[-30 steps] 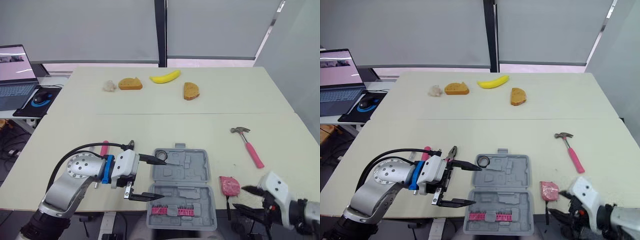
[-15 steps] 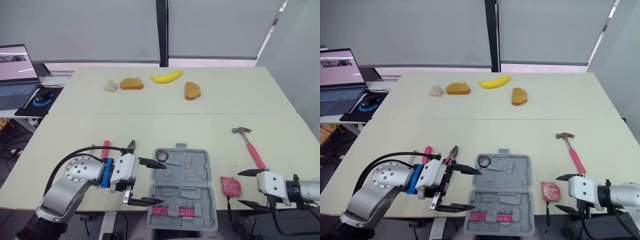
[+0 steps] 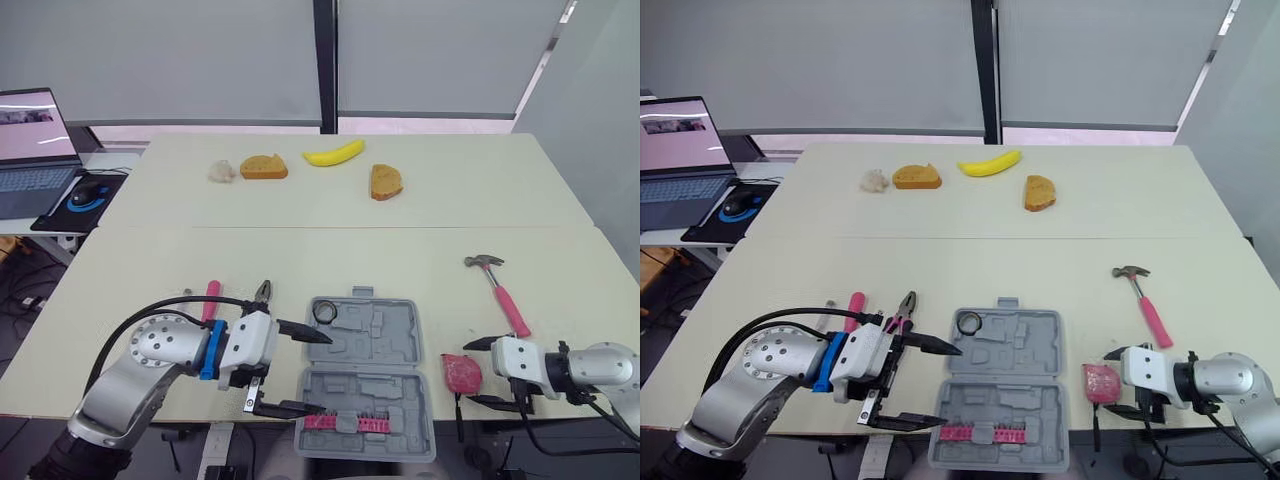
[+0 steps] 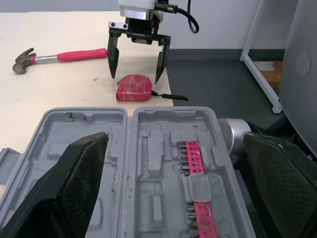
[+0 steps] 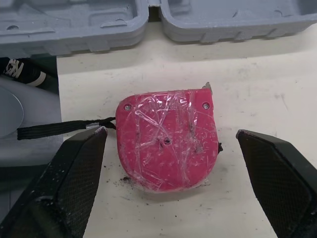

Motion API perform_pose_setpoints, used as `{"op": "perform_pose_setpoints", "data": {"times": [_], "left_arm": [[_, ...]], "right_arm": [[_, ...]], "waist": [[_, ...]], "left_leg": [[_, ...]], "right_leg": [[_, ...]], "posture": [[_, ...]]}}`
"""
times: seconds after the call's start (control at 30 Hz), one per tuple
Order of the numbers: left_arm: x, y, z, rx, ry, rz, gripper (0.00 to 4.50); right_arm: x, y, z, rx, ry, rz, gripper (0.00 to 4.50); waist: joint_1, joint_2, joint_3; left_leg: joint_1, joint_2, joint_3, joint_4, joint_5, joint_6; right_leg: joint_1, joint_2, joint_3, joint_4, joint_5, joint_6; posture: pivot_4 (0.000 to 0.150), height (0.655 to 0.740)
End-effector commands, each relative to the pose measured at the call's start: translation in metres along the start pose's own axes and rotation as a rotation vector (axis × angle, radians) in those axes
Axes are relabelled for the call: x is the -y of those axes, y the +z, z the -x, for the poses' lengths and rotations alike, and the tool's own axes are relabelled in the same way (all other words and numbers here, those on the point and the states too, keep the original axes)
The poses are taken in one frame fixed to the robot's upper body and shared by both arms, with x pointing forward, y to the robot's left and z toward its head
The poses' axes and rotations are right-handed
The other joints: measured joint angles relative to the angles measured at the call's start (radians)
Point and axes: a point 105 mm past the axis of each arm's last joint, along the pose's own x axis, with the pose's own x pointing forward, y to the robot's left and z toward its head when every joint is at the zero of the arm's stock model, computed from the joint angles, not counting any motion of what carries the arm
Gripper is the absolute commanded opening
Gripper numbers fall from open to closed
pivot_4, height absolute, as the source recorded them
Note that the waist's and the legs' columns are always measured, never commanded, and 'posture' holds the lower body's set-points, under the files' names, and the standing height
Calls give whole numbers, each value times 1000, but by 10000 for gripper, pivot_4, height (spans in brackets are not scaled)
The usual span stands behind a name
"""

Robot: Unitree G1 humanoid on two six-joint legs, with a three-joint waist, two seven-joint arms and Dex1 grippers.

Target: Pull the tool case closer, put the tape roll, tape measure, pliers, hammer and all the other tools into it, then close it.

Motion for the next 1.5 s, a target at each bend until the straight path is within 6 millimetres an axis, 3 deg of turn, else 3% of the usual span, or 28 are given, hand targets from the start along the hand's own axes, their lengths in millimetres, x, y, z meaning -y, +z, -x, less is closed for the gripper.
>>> {"op": "perform_pose_setpoints", "data": {"times": [0.03, 0.77, 0.87, 0.93, 1.17, 1.3, 1.5], "left_arm": [[3, 6, -2, 10, -17, -32, 45000], [0, 7, -1, -2, -12, -42, 45000], [-1, 7, -2, -4, -11, -43, 45000], [-1, 7, -2, -5, -8, -44, 45000], [-5, 5, 0, -13, 20, -50, 45000], [-12, 0, 9, -39, 82, -33, 45000], [-26, -6, 21, -66, 183, -25, 45000]], "right_arm": [[1, 0, 0, -1, 12, 15, 44549], [7, -9, -15, -7, 19, 71, 44549], [8, -8, -16, -1, 18, 82, 39073], [8, -7, -16, 3, 18, 91, 32727], [13, -3, -8, 2, -21, 88, 32134], [28, 11, 5, -65, -67, 91, 32134], [46, 51, 15, -133, -59, 110, 32134]], "waist": [[0, 0, 0], [-1, 0, 0], [-1, 0, 0], [-1, 0, 0], [-1, 0, 0], [-1, 2, 0], [-1, 2, 1]], "left_leg": [[0, 0, 0, 0, 0, 0], [1, 0, 0, 0, 0, 0], [1, 0, 0, 0, 0, 0], [1, 0, 0, 0, 0, 0], [1, 0, 0, 0, 0, 0], [1, 0, 0, 0, 0, 0], [0, 1, 0, 0, 0, 0]], "right_leg": [[0, 0, 0, 0, 0, 0], [0, 0, 0, 0, 0, 0], [0, 0, 0, 0, 0, 0], [0, 0, 0, 0, 0, 0], [1, 0, 0, 0, 0, 0], [0, 0, 1, 0, 0, 0], [-1, 0, 0, 1, 0, 0]], "posture": [[1500, 7400], [1500, 7400], [1500, 7400], [1500, 7400], [1500, 7400], [1500, 7400], [1500, 7400]]}}
